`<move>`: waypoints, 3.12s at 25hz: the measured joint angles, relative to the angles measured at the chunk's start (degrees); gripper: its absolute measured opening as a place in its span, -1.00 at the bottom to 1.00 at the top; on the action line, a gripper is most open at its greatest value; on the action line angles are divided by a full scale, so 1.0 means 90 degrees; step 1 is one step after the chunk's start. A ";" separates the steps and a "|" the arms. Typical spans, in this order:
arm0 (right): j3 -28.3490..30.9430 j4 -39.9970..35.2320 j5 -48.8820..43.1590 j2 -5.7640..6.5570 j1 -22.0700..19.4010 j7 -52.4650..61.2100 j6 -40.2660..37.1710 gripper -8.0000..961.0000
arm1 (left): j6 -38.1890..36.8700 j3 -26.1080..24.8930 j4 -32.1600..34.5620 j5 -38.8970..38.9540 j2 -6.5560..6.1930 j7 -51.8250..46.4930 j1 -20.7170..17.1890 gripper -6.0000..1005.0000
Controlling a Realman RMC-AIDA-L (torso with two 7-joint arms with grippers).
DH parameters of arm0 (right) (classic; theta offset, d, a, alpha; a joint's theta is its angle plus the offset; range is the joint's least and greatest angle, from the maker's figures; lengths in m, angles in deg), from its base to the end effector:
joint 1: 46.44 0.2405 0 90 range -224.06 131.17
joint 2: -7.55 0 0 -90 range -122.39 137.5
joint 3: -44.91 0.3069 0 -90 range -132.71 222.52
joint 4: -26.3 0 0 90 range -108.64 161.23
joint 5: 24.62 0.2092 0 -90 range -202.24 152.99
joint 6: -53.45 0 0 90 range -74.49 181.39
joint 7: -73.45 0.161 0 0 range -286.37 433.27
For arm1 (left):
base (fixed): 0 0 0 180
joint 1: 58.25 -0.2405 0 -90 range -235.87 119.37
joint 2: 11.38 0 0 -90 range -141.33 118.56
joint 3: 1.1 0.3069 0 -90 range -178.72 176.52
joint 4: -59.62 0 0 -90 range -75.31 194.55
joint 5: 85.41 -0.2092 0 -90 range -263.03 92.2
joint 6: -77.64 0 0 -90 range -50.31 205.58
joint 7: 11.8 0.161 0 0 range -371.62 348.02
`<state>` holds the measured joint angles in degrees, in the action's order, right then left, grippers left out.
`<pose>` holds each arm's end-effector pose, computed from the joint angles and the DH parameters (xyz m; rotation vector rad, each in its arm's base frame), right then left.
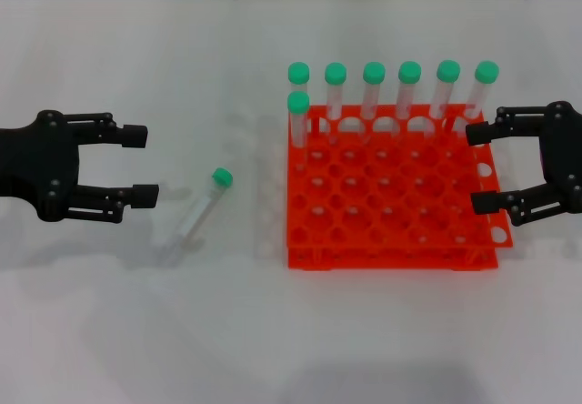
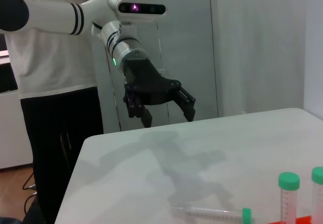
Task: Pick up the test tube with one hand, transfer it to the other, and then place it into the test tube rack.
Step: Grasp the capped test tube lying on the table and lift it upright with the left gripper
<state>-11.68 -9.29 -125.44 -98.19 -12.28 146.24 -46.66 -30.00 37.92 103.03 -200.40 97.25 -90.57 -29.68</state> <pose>0.2701 0.3687 0.0305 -2.9806 0.1570 0.6686 -0.3080 0.3360 0.0545 -2.9026 -0.3986 -0.6283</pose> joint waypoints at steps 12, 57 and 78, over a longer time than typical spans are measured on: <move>0.0009 -0.0076 0.0043 -0.0132 -0.0035 -0.0052 0.0240 0.82 | 0.0026 0.0000 0.0011 -0.0008 0.0000 -0.0015 -0.0021 0.59; -0.0051 -0.0157 0.0002 -0.0546 -0.0017 -0.0226 0.1055 0.82 | 0.1327 0.2990 0.1690 -0.4267 0.1142 -0.7580 0.1562 0.46; -0.0060 -0.0099 -0.0020 -0.0494 -0.0027 -0.0271 0.1018 0.82 | 0.2047 0.3489 0.1337 -0.4281 0.1172 -0.8279 0.1594 0.03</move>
<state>-12.23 -10.17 -125.62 -102.64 -12.52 143.80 -37.50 -11.57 69.33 115.07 -238.92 107.80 -165.08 -15.34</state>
